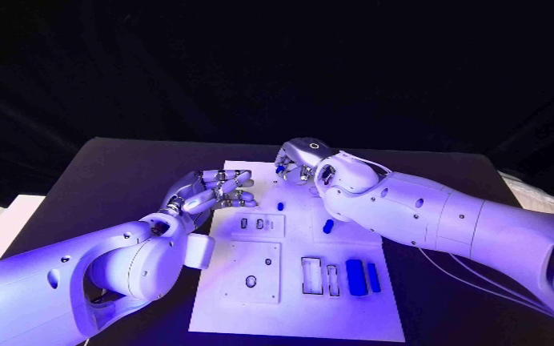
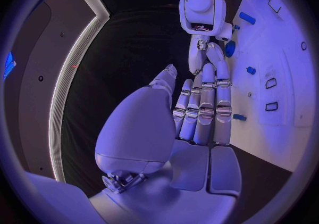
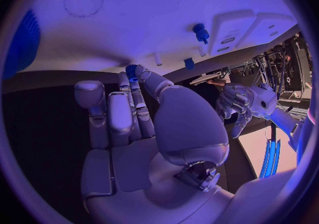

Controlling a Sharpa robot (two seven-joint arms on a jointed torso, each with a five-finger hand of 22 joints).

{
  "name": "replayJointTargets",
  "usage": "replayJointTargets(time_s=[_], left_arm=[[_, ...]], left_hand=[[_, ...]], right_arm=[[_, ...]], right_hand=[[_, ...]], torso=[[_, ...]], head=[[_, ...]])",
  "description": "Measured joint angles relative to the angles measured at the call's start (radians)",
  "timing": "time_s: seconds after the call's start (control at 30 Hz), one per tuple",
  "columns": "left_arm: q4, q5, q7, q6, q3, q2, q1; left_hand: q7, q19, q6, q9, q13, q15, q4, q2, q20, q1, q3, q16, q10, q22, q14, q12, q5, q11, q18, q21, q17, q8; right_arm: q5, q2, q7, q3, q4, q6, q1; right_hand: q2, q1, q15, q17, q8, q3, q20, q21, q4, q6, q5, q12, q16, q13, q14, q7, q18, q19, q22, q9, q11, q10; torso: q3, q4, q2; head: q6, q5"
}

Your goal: Assemble the parts on the task board

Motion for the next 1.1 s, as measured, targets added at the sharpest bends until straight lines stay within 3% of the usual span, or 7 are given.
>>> replayJointTargets(time_s=[0.37, 0.57, 0.73, 0.87, 1.0, 1.03, 1.1], left_arm=[[0.0, 0.0, -0.003, 0.002, 0.0, 0.0, 0.001], [0.0, 0.0, -0.004, 0.003, 0.0, -0.002, 0.002], [0.0, 0.0, -0.005, 0.005, 0.0, -0.01, 0.002], [0.0, 0.0, -0.006, 0.006, 0.0, -0.012, 0.002], [0.0, 0.0, -0.007, 0.008, 0.0, -0.014, 0.002], [0.0, 0.0, -0.008, 0.009, 0.0, -0.014, 0.002], [0.0, 0.0, -0.008, 0.01, 0.0, -0.015, 0.002]], left_hand=[[0.004, -0.004, -0.004, 0.0, 0.0, 0.0, -0.003, 0.0, -0.004, 0.0, 0.003, -0.005, -0.004, 0.001, 0.0, 0.0, 0.0, 0.004, 0.0, 0.0, 0.002, 0.0], [0.003, -0.004, -0.004, 0.0, -0.001, 0.0, -0.003, 0.0, -0.004, 0.0, 0.003, -0.006, -0.004, 0.001, 0.0, 0.0, 0.0, 0.004, 0.0, 0.0, 0.003, -0.005], [0.003, -0.004, -0.004, 0.0, -0.001, 0.0, -0.003, 0.0, -0.004, 0.0, 0.003, -0.006, -0.004, 0.001, 0.0, 0.0, 0.0, 0.004, 0.0, 0.0, 0.003, -0.005], [0.004, -0.004, -0.004, 0.0, -0.001, 0.0, -0.003, 0.0, -0.004, 0.0, 0.003, -0.006, -0.004, 0.001, 0.0, 0.0, 0.0, 0.004, 0.0, 0.0, 0.003, -0.005], [0.003, -0.004, -0.004, 0.0, -0.001, 0.0, -0.003, 0.0, -0.004, 0.0, 0.003, -0.006, -0.004, 0.002, 0.0, 0.0, 0.0, 0.004, 0.0, 0.0, 0.004, -0.005], [0.004, -0.004, -0.004, 0.0, -0.001, 0.0, -0.003, 0.0, -0.004, 0.0, 0.003, -0.006, -0.004, 0.002, 0.0, 0.0, 0.0, 0.004, 0.0, 0.0, 0.004, -0.005], [0.003, -0.004, -0.004, 0.0, -0.001, 0.0, -0.003, 0.0, -0.004, 0.0, 0.003, -0.006, -0.004, 0.002, 0.0, 0.0, 0.0, 0.004, 0.0, 0.0, 0.004, -0.005]], right_arm=[[0.0, -0.005, -0.011, 0.0, 0.001, 0.011, 0.0], [0.003, -0.075, -0.014, 0.003, 0.084, -0.009, -0.001], [0.019, -0.184, -0.015, 0.019, 0.19, -0.024, 0.0], [0.059, -0.269, -0.02, 0.026, 0.261, -0.025, 0.006], [0.132, -0.336, -0.029, 0.031, 0.296, -0.005, 0.016], [0.155, -0.351, -0.033, 0.032, 0.298, 0.007, 0.018], [0.186, -0.368, -0.04, 0.032, 0.299, 0.025, 0.019]], right_hand=[[-0.046, 0.01, 0.016, -0.095, -0.002, -0.013, 0.021, -0.068, 0.029, -0.08, -0.017, 0.0, -0.07, -0.004, -0.006, 0.015, 0.0, -0.055, -0.104, -0.014, 0.028, -0.158], [-0.049, 0.013, 0.019, -0.113, -0.002, -0.024, 0.02, -0.075, 0.041, -0.084, -0.017, 0.009, -0.083, -0.001, -0.009, 0.019, 0.0, -0.061, -0.117, -0.014, 0.03, -0.176], [-0.053, 0.017, 0.021, -0.088, -0.002, -0.036, 0.019, -0.06, 0.053, -0.083, -0.009, 0.043, -0.066, 0.004, -0.007, 0.019, 0.0, -0.047, -0.086, -0.013, 0.023, -0.116], [-0.071, -0.001, 0.014, 0.019, -0.002, -0.046, 0.011, 0.009, 0.071, -0.083, 0.01, 0.099, 0.016, 0.024, 0.0, 0.013, 0.0, 0.012, 0.021, -0.013, 0.014, -0.008], [-0.112, -0.02, -0.017, 0.134, -0.002, -0.089, -0.013, 0.093, 0.099, -0.132, 0.075, 0.184, 0.107, 0.083, -0.001, -0.004, -0.017, 0.077, 0.148, -0.016, -0.023, 0.146], [-0.121, -0.029, -0.019, 0.147, -0.002, -0.11, -0.02, 0.107, 0.106, -0.138, 0.088, 0.212, 0.118, 0.106, 0.0, -0.009, -0.032, 0.083, 0.168, -0.015, -0.03, 0.172], [-0.134, -0.034, -0.019, 0.17, -0.002, -0.154, -0.025, 0.125, 0.126, -0.151, 0.119, 0.276, 0.137, 0.164, 0.0, -0.014, -0.032, 0.095, 0.194, -0.013, -0.039, 0.195]], torso=[[-0.0004, -0.0009, 0.001], [0.0, -0.0008, 0.001], [0.0006, -0.0045, 0.001], [0.0025, -0.0098, 0.001], [0.005, -0.0148, -0.001], [0.0057, -0.0156, -0.001], [0.0069, -0.0174, -0.001]], head=[[-0.001, 0.002], [0.0, 0.0], [0.003, -0.002], [0.006, -0.001], [0.008, -0.003], [0.008, -0.004], [0.009, -0.005]])
